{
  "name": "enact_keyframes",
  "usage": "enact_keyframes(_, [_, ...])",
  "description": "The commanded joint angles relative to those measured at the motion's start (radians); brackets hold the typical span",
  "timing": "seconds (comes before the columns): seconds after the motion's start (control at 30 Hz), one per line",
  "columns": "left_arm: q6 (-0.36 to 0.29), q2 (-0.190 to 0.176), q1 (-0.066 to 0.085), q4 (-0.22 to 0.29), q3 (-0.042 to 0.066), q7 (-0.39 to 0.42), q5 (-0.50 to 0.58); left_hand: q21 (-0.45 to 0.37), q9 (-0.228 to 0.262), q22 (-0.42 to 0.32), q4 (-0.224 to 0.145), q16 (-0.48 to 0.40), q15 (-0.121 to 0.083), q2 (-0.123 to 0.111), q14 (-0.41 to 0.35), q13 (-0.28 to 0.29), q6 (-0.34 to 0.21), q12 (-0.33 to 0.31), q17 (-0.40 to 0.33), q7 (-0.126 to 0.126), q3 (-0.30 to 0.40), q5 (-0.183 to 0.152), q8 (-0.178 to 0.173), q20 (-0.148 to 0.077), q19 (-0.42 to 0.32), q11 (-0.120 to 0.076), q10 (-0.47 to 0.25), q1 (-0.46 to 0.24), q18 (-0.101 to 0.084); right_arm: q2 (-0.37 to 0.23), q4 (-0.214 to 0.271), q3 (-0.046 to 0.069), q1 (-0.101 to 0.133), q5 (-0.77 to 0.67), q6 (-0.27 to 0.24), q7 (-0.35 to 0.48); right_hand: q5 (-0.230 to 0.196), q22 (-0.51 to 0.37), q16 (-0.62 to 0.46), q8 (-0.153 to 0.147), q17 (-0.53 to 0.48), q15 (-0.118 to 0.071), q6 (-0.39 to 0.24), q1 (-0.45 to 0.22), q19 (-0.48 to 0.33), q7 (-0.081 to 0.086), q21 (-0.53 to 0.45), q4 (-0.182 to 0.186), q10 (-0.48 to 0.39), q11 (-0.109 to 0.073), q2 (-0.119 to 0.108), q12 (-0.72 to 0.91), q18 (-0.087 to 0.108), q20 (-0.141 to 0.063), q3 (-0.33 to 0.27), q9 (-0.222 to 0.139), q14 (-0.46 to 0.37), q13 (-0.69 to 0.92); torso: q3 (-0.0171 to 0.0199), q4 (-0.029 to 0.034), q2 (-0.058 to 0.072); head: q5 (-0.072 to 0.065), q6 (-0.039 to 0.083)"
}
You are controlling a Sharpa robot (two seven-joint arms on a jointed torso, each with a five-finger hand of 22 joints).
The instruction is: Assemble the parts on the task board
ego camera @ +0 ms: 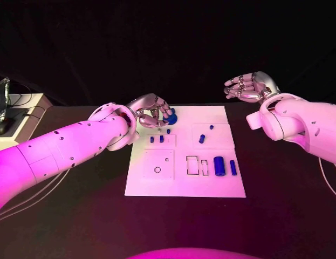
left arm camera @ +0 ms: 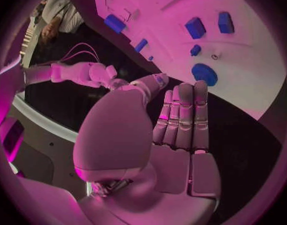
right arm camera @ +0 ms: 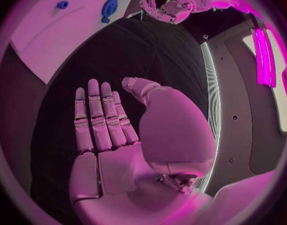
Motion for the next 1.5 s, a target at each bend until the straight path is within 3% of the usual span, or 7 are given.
enact_keyframes(0.03, [-0.01, 0.021, 0.001, -0.019, -0.004, 0.041, -0.214, 0.008, -0.009, 0.0, -0.003, 0.036, -0.001, -0.002, 0.014, -0.011, 0.014, -0.012, 0.006, -0.001, -0.002, -0.001, -0.008, -0.001, 0.019, -0.001, 0.009, -0.012, 0.014, 0.002, 0.001, 0.0, -0.001, -0.037, 0.017, 0.02, -0.006, -0.002, 0.0, 0.0, 0.001, -0.006, 0.004, 0.005, 0.006, 0.002, 0.006, -0.005, -0.002, -0.003, -0.004, 0.002, 0.017, 0.001, 0.0, -0.001, 0.004, -0.002, 0.0, 0.0006, 0.002, -0.002, 0.005])
enact_keyframes(0.13, [0.011, 0.04, 0.002, -0.037, -0.009, 0.017, -0.27, 0.032, -0.02, 0.021, 0.0, 0.127, 0.002, -0.011, 0.081, -0.03, 0.027, -0.037, 0.084, -0.005, -0.001, -0.001, -0.015, 0.0, 0.058, 0.003, 0.002, -0.029, 0.011, 0.003, 0.002, 0.0, -0.001, -0.043, 0.017, 0.02, -0.006, -0.002, 0.0, 0.0, 0.002, -0.005, 0.003, 0.004, 0.007, 0.003, 0.006, -0.005, -0.002, -0.002, -0.004, 0.001, 0.017, 0.0, 0.0, -0.001, 0.005, -0.002, 0.0002, -0.0006, 0.002, -0.003, 0.007])
enact_keyframes(0.23, [0.028, 0.053, 0.003, -0.049, -0.011, -0.001, -0.302, 0.108, -0.025, 0.113, 0.001, 0.194, 0.001, -0.013, 0.146, -0.042, 0.039, -0.052, 0.155, -0.01, 0.0, 0.0, -0.017, 0.0, 0.155, 0.002, 0.012, -0.036, -0.009, 0.004, 0.005, 0.0, -0.001, -0.048, 0.017, 0.02, -0.006, -0.003, 0.0, -0.001, 0.002, -0.005, 0.003, 0.003, 0.008, 0.003, 0.006, -0.005, -0.003, -0.002, -0.005, 0.001, 0.017, 0.0, 0.0, -0.001, 0.005, -0.002, 0.0009, -0.0022, 0.002, -0.002, 0.007])
enact_keyframes(0.53, [0.066, 0.079, 0.007, -0.07, -0.013, -0.04, -0.358, 0.269, -0.034, 0.311, 0.005, 0.297, -0.009, -0.018, 0.28, -0.073, 0.063, -0.107, 0.286, -0.015, 0.012, 0.002, -0.026, -0.011, 0.352, -0.006, 0.041, -0.048, -0.054, 0.005, 0.009, 0.0, -0.001, -0.055, 0.015, 0.02, -0.006, -0.003, -0.001, -0.001, 0.002, -0.005, 0.002, 0.003, 0.009, 0.004, 0.006, -0.005, -0.003, -0.002, -0.005, 0.001, 0.017, 0.0, 0.0, -0.002, 0.005, -0.002, -0.0008, 0.0014, 0.001, -0.008, 0.004])
enact_keyframes(1.0, [0.127, 0.101, 0.011, -0.098, -0.014, -0.081, -0.374, 0.324, -0.036, 0.381, 0.009, 0.322, -0.015, -0.015, 0.328, -0.087, 0.095, -0.144, 0.321, -0.01, 0.028, 0.001, -0.027, -0.016, 0.418, -0.012, 0.088, -0.057, -0.07, 0.005, 0.011, 0.0, -0.001, -0.056, 0.012, 0.02, -0.005, -0.005, -0.001, -0.004, 0.002, -0.005, -0.001, 0.0, 0.011, 0.005, 0.005, -0.004, -0.005, 0.0, -0.007, -0.001, 0.016, 0.0, -0.001, -0.003, 0.005, -0.002, -0.0002, 0.0013, 0.001, -0.011, 0.001])
enact_keyframes(1.27, [0.149, 0.118, 0.012, -0.118, -0.014, -0.097, -0.374, 0.325, -0.036, 0.381, 0.011, 0.321, -0.016, -0.017, 0.329, -0.089, 0.099, -0.151, 0.317, -0.005, 0.028, 0.0, -0.028, -0.017, 0.42, -0.013, 0.09, -0.061, -0.07, 0.005, 0.013, 0.0, -0.001, -0.056, 0.011, 0.02, -0.003, -0.006, -0.002, -0.005, 0.001, -0.004, -0.002, -0.001, 0.011, 0.006, 0.004, -0.003, -0.006, 0.001, -0.008, -0.002, 0.016, 0.0, -0.001, -0.004, 0.005, -0.002, -0.0002, -0.0008, 0.003, -0.012, -0.002])
enact_keyframes(1.5, [0.165, 0.126, 0.012, -0.131, -0.014, -0.112, -0.374, 0.329, -0.039, 0.386, 0.014, 0.322, -0.017, -0.019, 0.333, -0.088, 0.096, -0.157, 0.317, 0.002, 0.028, -0.001, -0.035, -0.019, 0.424, -0.013, 0.104, -0.067, -0.071, 0.003, 0.015, 0.0, -0.001, -0.056, 0.01, 0.02, -0.003, -0.006, -0.002, -0.005, 0.001, -0.004, -0.002, -0.001, 0.011, 0.006, 0.004, -0.003, -0.006, 0.001, -0.008, -0.002, 0.016, 0.0, -0.001, -0.004, 0.005, -0.002, -0.0006, 0.0015, 0.002, -0.015, -0.007])
